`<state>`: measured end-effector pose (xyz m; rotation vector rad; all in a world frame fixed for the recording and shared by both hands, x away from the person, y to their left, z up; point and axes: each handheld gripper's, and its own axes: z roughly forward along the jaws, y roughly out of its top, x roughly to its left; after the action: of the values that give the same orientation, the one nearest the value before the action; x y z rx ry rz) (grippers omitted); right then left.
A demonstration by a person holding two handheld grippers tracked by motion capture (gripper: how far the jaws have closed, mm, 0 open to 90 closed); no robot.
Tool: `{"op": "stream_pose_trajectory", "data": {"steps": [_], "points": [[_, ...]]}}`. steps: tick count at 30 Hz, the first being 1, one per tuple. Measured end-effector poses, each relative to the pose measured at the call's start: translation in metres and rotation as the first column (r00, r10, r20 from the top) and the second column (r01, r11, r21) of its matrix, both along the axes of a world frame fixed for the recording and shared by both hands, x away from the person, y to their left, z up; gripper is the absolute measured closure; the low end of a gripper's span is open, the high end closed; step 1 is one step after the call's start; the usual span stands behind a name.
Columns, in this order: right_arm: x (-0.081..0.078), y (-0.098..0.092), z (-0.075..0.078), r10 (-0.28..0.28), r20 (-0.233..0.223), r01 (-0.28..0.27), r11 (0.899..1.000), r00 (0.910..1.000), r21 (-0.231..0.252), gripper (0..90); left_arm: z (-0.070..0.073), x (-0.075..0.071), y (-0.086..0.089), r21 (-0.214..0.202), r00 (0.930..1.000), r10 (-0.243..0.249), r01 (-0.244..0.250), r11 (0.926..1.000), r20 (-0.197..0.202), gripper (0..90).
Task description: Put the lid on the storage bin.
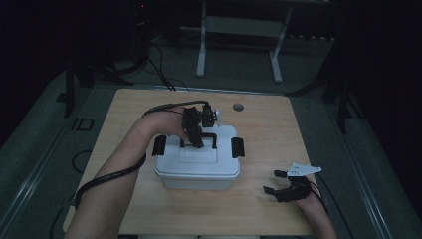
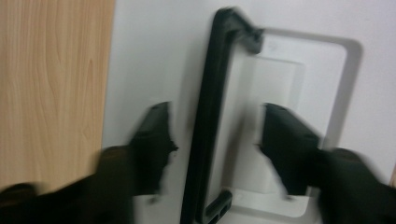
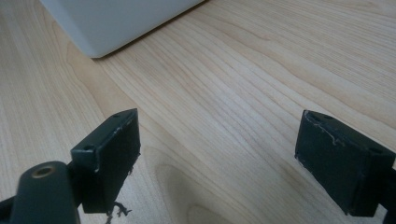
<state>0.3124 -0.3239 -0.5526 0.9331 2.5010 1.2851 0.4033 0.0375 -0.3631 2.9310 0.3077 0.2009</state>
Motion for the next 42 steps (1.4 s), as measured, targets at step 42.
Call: {"op": "stream_pose_trajectory", "data": {"steps": [42], "points": [[0.000,-0.001,0.002,-0.071,0.046,0.071,0.997,0.9964,0.007,13.3,-0.019,-0.043,0.135,-0.341,0.9906,0.133,-0.114,0.9330,0.033,13.5]]}}
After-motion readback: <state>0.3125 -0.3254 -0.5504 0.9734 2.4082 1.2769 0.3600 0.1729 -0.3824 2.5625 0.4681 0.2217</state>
